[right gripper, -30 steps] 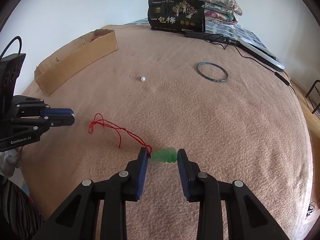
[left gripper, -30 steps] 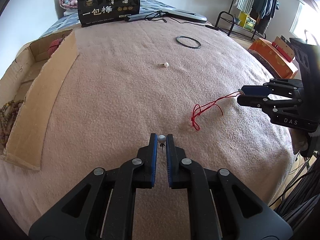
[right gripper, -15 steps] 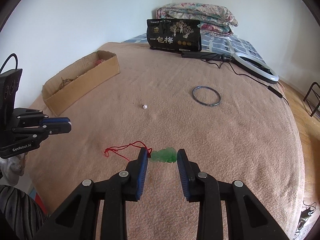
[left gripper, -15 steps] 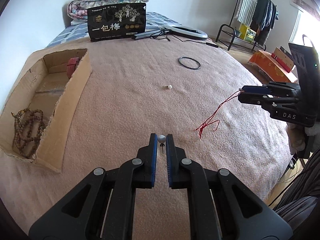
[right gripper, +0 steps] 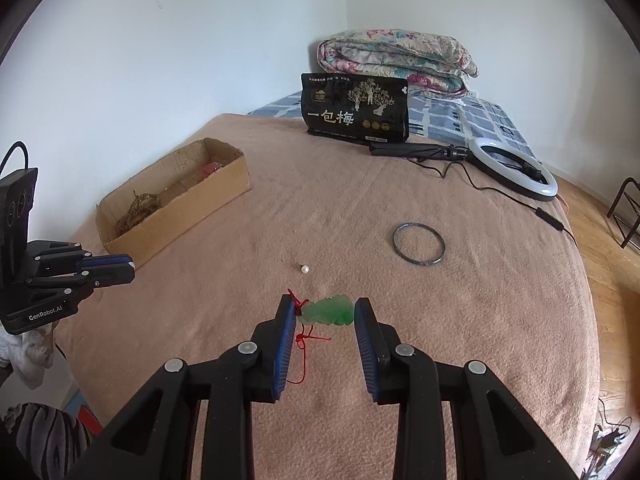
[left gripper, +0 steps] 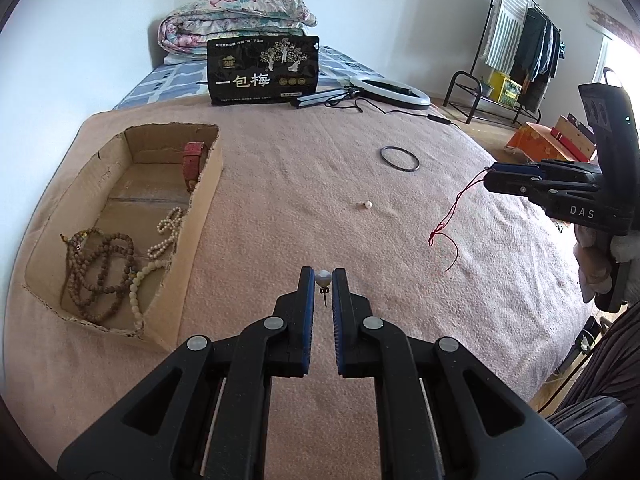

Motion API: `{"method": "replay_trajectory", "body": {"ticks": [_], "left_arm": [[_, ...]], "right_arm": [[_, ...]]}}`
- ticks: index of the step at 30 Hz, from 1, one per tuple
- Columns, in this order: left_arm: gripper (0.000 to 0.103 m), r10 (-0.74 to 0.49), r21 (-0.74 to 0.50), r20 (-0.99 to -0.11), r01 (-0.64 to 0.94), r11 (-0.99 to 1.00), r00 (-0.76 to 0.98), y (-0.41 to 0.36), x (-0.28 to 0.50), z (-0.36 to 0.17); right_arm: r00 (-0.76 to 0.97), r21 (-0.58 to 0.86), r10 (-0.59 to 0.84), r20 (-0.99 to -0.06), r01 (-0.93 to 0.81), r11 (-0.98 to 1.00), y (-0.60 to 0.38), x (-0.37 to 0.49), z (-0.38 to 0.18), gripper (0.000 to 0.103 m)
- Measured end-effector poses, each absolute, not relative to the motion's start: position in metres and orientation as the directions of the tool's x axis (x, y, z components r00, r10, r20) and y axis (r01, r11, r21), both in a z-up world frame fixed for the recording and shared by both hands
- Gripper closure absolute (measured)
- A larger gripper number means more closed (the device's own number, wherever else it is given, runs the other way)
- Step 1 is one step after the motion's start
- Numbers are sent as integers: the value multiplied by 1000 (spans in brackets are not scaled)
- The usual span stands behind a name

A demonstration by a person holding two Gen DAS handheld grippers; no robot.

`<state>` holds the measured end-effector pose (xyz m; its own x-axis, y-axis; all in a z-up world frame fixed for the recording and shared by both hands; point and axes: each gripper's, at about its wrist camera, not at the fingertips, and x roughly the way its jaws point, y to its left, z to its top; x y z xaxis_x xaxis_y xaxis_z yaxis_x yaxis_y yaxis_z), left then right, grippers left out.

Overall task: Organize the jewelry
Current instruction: 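Carry the earring with left tool while right tool carries the pendant to the box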

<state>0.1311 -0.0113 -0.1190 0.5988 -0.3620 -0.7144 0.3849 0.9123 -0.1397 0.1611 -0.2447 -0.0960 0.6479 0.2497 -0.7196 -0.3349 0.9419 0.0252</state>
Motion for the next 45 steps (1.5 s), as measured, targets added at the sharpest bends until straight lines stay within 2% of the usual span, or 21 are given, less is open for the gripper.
{"method": "replay_trajectory", "body": {"ticks": [28,45], "left_arm": [[96,-222,-106,-672,205,973,707,95,172,-92],[96,-154,-95,-663,122,988,733,127,186,-90]], "right_arm": [[655,39,380,-653,-472,881,-138,222,-34,73],[618,39,443,-650,-555,831,-57,258,-28,73]]}}
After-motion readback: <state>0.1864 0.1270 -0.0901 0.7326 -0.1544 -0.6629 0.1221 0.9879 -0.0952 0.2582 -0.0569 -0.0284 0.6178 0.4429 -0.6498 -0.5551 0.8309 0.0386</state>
